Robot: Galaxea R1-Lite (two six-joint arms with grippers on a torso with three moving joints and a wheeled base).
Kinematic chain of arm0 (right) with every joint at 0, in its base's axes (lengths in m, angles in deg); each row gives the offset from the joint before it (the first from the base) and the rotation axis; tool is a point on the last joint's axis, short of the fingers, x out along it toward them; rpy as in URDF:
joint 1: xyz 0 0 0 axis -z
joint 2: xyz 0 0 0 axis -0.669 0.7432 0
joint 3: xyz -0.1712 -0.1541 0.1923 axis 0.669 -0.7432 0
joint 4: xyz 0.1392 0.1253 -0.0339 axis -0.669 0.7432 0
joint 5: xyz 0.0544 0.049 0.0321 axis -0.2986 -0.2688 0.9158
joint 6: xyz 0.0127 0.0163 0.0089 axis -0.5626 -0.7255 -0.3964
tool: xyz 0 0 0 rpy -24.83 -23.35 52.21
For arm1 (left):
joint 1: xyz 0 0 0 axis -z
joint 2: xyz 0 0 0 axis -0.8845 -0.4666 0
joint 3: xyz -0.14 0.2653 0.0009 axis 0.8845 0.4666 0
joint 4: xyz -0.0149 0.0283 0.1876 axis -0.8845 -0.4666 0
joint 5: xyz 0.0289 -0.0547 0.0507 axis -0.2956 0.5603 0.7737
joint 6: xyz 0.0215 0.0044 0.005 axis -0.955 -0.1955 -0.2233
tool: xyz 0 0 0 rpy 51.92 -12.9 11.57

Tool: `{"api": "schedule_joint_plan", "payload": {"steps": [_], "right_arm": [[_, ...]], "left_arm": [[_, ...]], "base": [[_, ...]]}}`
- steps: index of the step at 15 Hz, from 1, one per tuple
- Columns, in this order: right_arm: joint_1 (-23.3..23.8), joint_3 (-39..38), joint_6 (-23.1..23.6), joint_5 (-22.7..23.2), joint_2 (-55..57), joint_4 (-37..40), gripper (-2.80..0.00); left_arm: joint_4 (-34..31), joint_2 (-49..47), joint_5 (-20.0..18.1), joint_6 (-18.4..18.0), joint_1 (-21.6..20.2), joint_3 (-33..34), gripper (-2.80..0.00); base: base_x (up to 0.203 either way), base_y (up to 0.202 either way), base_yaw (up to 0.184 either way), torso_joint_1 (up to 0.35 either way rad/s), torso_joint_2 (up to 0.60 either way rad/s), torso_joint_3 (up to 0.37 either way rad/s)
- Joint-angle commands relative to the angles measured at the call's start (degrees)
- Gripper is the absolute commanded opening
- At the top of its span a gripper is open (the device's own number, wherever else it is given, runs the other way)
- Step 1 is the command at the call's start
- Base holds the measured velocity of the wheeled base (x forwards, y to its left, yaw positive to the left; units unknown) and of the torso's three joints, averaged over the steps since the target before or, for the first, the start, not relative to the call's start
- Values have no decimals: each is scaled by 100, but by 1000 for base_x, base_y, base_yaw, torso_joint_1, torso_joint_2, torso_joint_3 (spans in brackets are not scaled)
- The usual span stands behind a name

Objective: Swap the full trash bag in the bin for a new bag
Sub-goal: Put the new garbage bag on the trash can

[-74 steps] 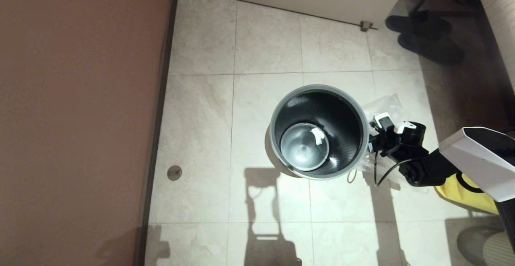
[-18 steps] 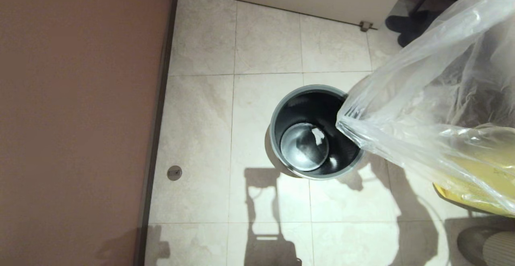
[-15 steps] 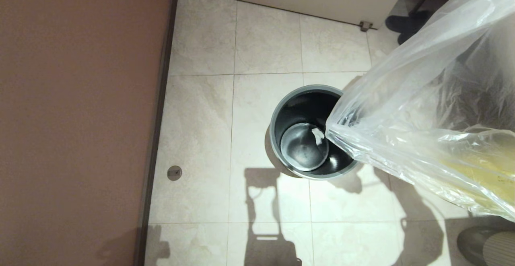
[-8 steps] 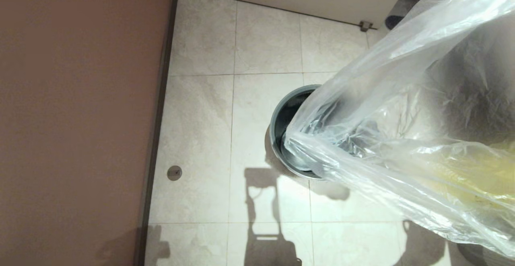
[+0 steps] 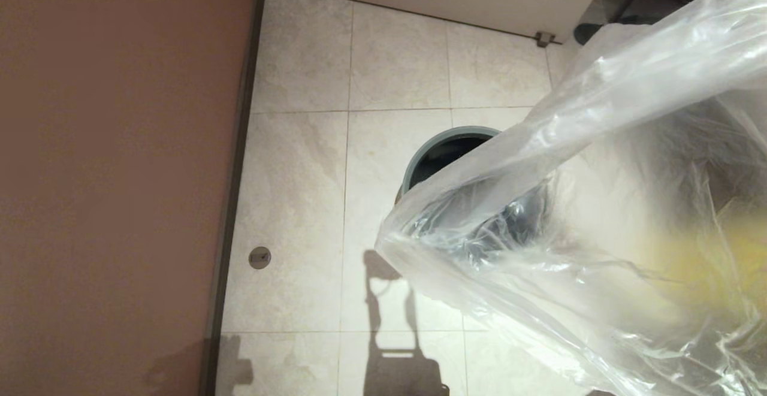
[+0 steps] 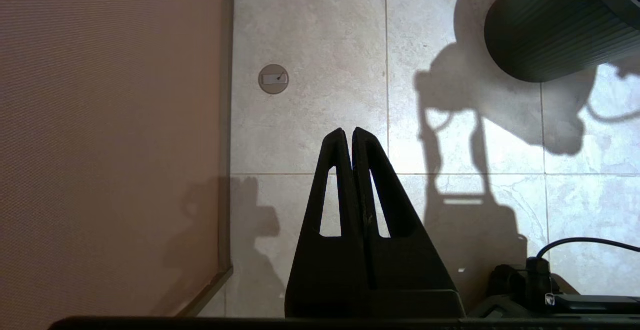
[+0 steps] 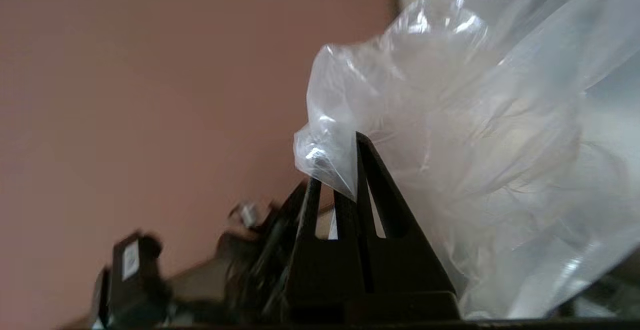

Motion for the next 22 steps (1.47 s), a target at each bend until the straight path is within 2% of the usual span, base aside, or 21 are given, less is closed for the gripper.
{"api": "schedule_joint_plan", "payload": {"steps": [1,4,8,10,12,22], "right_arm": [[-164,-341,-73,110,-28,-2,-280],[-203,-840,-122,343,-215,-185,-280],[-209,-1611,-109,993,-209,-1356,-280],[-212,-1969,-101,1234,-73,-2085,-280],[-213,-2188,-99,1428,137,-2492,-280],[-273,-2041,-100,1523,1147,-3836,-280]], "left_arm": [[-2,-7,5,1,-1,0,-280],[-2,-7,8,1,-1,0,-280],[-2,-7,-1,1,-1,0,-280],[-2,-7,-1,1,-1,0,-280],[-2,-7,-1,1,-1,0,-280],[-2,-7,-1,1,-1,0,-280]], "base": [[0,0,0,0,0,0],[0,0,0,0,0,0],[0,0,0,0,0,0],[0,0,0,0,0,0],[0,0,0,0,0,0],[0,0,0,0,0,0]]}}
